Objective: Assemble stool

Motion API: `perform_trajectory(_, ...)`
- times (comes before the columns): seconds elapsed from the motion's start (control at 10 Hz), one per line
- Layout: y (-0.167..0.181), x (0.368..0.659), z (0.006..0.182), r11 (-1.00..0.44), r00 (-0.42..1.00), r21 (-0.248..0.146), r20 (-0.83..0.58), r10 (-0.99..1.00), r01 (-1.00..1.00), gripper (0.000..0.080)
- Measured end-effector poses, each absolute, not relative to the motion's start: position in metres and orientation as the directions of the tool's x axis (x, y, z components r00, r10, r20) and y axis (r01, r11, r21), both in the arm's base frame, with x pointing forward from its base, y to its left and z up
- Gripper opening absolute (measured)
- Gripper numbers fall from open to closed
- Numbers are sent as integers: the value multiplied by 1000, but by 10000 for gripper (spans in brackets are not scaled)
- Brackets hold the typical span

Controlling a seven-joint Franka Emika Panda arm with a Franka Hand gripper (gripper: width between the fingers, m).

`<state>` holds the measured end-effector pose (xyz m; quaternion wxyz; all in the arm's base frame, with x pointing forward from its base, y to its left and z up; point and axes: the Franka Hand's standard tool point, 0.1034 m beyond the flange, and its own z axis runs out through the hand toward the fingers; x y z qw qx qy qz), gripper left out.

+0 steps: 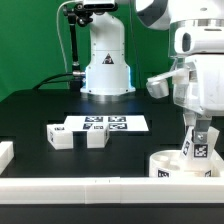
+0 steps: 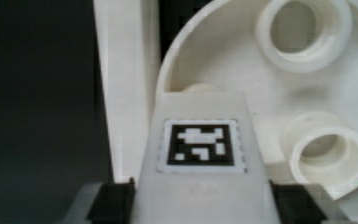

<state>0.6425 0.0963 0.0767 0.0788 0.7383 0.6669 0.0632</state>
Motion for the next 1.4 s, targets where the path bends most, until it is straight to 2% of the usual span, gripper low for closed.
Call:
perform_trajectory(0.1,96,643,77,-173,176,201,3,984,964,347)
perform_trajectory(0.3,88,640,75,-415,414,158,44,909,896,347)
perform_trajectory(0.5,88,639,75,-560,556,144,72,828,815,347)
perform_trajectory(0.7,88,639,75,-708,701,115,99,706,697,346)
perform_trajectory(1.2,90,639,74,-893,883,67,135,450,445,345)
perform_trajectory(1.4,91,638,74,-951,940,32,144,309,307,345)
